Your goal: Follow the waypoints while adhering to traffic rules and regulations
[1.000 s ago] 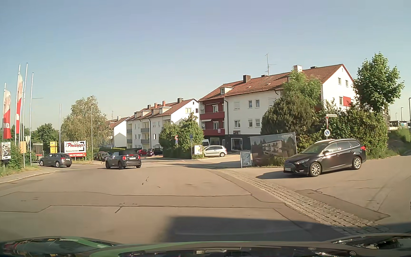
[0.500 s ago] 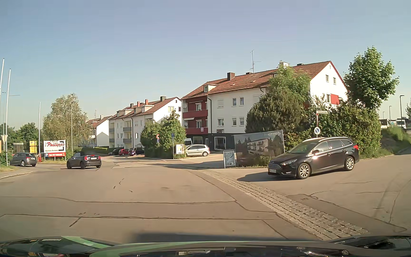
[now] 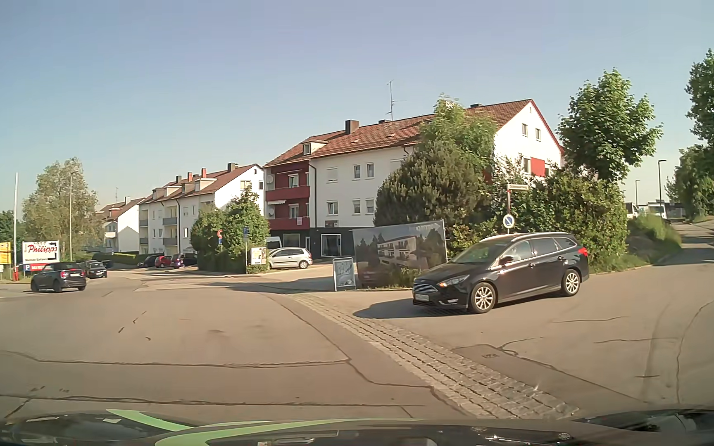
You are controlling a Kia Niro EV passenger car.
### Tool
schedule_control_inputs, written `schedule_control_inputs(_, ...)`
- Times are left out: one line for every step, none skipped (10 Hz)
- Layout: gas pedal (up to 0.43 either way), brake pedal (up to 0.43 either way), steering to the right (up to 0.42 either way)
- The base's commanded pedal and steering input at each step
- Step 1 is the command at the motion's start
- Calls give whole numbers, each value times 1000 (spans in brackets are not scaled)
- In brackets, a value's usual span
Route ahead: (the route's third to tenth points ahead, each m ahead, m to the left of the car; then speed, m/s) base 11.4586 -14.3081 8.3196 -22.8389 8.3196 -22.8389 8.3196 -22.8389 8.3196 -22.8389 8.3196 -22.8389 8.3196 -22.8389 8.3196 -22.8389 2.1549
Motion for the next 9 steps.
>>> schedule_control_inputs(0,159,531)
schedule_control_inputs(0,152,554)
schedule_control_inputs(0,152,582)
schedule_control_inputs(0,140,608)
schedule_control_inputs(0,30,632)
schedule_control_inputs(0,0,660)
schedule_control_inputs(0,0,687)
schedule_control_inputs(0,0,710)
schedule_control_inputs(0,0,734)
